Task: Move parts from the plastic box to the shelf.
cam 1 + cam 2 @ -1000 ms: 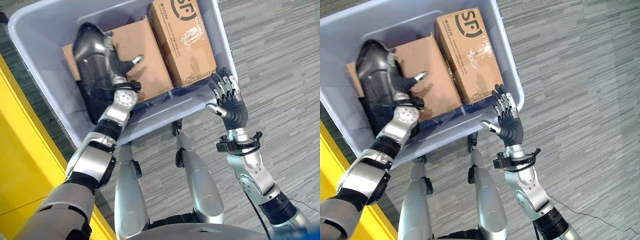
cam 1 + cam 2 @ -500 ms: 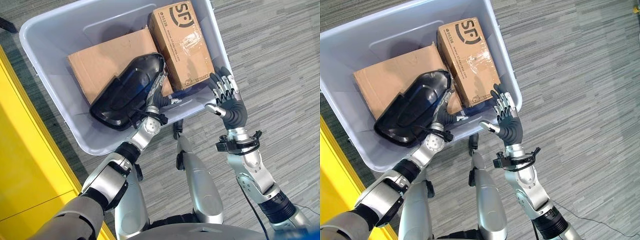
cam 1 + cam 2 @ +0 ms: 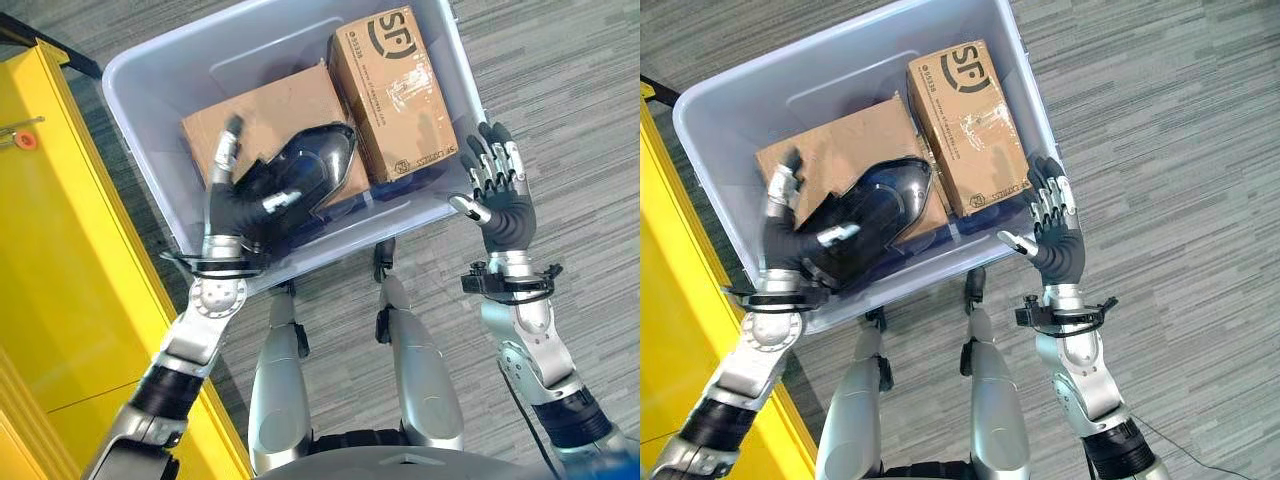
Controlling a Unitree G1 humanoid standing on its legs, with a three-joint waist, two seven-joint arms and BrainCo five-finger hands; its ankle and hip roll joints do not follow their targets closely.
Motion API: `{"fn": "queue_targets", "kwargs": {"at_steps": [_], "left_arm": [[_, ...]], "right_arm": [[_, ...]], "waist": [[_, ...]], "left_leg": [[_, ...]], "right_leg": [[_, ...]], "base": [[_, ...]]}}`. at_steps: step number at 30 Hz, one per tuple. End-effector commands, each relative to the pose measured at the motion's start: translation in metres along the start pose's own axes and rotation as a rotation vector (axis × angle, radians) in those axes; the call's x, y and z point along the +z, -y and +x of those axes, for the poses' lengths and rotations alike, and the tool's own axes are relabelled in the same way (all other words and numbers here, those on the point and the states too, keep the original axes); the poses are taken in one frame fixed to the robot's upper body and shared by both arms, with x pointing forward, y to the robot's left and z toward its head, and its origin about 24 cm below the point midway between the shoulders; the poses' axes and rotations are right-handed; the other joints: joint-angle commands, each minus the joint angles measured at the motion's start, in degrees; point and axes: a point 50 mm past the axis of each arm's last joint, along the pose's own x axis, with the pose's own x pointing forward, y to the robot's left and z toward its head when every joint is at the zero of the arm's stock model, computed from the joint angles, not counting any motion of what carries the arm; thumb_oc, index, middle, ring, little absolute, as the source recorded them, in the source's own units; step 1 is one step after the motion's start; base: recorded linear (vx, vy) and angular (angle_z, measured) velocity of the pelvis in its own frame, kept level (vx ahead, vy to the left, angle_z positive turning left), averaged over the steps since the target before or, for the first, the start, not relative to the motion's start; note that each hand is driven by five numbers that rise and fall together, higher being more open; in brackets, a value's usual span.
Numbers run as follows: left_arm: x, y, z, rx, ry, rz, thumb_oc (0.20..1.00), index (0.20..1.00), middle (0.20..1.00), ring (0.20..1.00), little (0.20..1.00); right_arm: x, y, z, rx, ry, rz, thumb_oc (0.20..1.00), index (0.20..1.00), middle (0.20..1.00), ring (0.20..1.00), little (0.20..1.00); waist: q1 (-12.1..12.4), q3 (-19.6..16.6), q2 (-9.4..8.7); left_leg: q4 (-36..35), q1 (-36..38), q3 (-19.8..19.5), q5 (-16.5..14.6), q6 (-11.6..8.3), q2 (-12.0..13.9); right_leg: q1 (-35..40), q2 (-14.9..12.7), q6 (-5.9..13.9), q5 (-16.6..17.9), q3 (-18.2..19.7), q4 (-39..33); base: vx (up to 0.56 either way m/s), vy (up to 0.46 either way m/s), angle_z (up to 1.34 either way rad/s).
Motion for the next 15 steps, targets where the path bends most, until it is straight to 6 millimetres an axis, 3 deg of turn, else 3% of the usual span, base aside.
{"fn": "queue_targets", "kwargs": {"at_steps": [1,5,11,12,15], "left_arm": [[0.007,-0.001,0.008,0.021,0.086,0.009,1.0,1.0,1.0,1.0,1.0],[0.01,-0.01,0.005,0.05,0.115,0.111,1.0,1.0,1.0,1.0,1.0],[-0.002,-0.013,0.003,0.052,0.088,0.236,1.0,1.0,1.0,1.0,1.0],[-0.012,-0.013,0.003,0.011,0.068,0.345,1.0,1.0,1.0,1.0,1.0],[-0.029,-0.015,0.001,-0.017,0.017,0.453,1.0,1.0,1.0,1.0,1.0]], "right_arm": [[0.031,0.0,0.007,0.039,0.177,-0.039,1.0,1.0,1.0,1.0,1.0],[0.034,0.002,0.006,0.034,0.188,-0.044,1.0,1.0,1.0,1.0,1.0],[0.034,0.004,0.006,0.022,0.189,-0.051,1.0,1.0,1.0,1.0,1.0],[0.032,0.005,0.006,0.018,0.184,-0.052,1.0,1.0,1.0,1.0,1.0],[0.03,0.006,0.006,0.011,0.177,-0.049,1.0,1.0,1.0,1.0,1.0]], "waist": [[-2.3,-2.4,-0.27],[-2.1,-2.4,-0.17],[-2.0,-2.3,-0.23],[-2.0,-2.1,-0.26],[-2.1,-2.1,-0.55]], "left_leg": [[0.3,1.1,1.7,-1.4,-2.42,2.5],[0.3,1.1,1.8,-1.5,-2.32,2.4],[0.3,1.0,1.9,-1.5,-2.29,2.4],[0.3,1.2,1.9,-1.7,-2.35,2.5],[0.3,0.8,1.9,-1.3,-2.32,2.5]], "right_leg": [[1.0,-7.4,8.2,0.6,-1.2,0.8],[0.9,-7.5,8.24,0.5,-1.2,0.8],[0.9,-7.5,8.27,0.6,-1.2,0.7],[1.1,-7.4,8.35,0.2,-1.2,0.8],[0.8,-7.4,8.25,0.4,-1.3,0.8]], "base": [[0.0,0.0,0.0],[0.0,0.002,-0.01],[0.0,0.0,0.0],[0.0,0.0,0.0],[0.0,0.0,0.0]]}}
